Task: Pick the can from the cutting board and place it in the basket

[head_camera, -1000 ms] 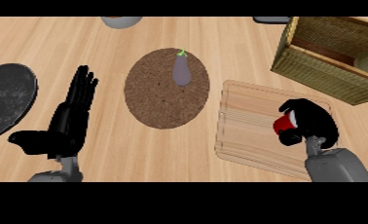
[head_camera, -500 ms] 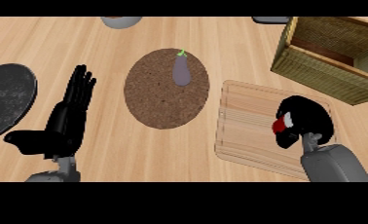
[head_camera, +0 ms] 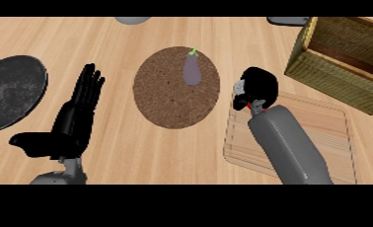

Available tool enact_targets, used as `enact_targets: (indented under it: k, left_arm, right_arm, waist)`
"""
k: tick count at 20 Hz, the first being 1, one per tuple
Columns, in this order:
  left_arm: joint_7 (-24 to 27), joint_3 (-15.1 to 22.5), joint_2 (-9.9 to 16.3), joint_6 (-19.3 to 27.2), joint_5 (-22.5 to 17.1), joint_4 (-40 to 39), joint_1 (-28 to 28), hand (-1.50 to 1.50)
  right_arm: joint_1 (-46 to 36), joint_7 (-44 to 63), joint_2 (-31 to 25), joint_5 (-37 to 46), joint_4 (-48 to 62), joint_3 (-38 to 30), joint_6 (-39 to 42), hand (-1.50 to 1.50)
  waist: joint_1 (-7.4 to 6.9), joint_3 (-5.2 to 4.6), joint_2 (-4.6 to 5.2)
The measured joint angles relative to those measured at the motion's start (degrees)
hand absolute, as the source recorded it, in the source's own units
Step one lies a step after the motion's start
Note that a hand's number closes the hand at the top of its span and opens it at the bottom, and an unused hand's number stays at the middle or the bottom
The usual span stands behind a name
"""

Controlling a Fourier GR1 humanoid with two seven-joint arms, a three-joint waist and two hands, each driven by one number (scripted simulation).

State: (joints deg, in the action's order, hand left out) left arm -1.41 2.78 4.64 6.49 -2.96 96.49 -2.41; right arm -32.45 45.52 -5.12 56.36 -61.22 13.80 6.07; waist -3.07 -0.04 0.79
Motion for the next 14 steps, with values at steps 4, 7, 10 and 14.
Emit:
enact_targets:
  k: [4,7,10,14]
  left_arm:
    - [0.01,0.49,-0.38,0.36,0.66,0.14,0.38,0.0]
    - [0.01,0.3,-0.35,0.49,0.83,-0.05,0.55,0.0]
    - [-0.08,0.01,-0.32,0.51,0.69,-0.03,0.9,0.0]
    - [0.77,-0.85,-0.07,0.21,0.27,-0.78,1.38,0.0]
  right_arm:
    - [-7.96,-1.67,2.61,2.58,9.43,-1.58,-8.58,1.5]
    - [-11.36,-2.84,3.89,1.84,11.83,-2.35,-15.26,1.5]
    - [-14.24,-1.75,4.52,-0.93,9.24,-1.83,-20.0,1.5]
    - [-16.68,-0.2,4.89,-1.53,2.77,-0.81,-24.42,1.5]
  waist:
    - [0.21,0.06,-0.03]
    - [0.59,0.08,-0.15]
    - [0.91,0.08,-0.45]
    - [2.02,0.04,-0.82]
